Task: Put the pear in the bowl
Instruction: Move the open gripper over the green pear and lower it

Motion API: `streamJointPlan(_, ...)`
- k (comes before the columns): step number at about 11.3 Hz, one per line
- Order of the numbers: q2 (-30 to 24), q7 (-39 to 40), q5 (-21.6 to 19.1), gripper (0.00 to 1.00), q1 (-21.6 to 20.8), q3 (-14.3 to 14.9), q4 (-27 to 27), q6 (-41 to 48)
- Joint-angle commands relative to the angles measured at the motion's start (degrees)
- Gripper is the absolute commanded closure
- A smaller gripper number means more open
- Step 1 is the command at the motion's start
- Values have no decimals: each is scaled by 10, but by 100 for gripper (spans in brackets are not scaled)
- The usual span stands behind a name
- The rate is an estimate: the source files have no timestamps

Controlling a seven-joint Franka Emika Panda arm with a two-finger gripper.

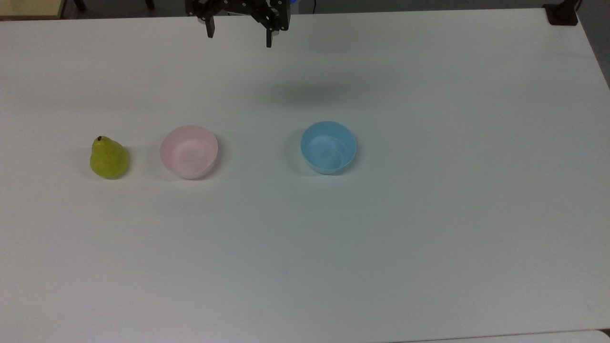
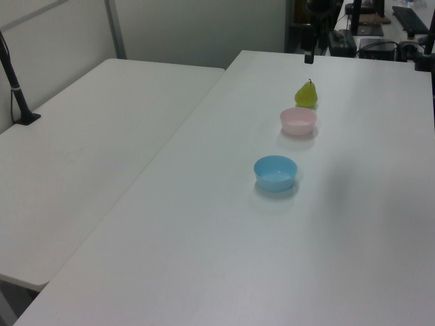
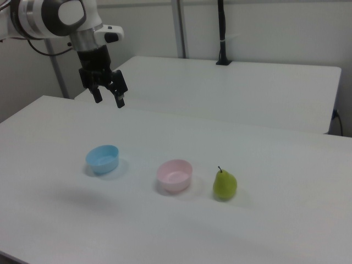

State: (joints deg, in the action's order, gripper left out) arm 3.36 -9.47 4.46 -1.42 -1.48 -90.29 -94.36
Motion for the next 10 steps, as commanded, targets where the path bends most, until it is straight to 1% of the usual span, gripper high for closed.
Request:
streamJointPlan(1, -19, 12, -11, 0, 0, 6, -16, 8)
streamJointPlan(4, -17, 34, -10, 0, 1, 10, -15, 7)
streamJointPlan(5, -16, 55, -11, 0, 2, 12, -15, 6)
streamJointPlan(7, -11, 72, -11, 0, 5, 14, -13, 4)
streamJointPlan(9, -4, 107, -12, 0, 37, 14, -9, -24)
streamJointPlan(10, 11, 127, -13, 0, 54, 14, -4, -40)
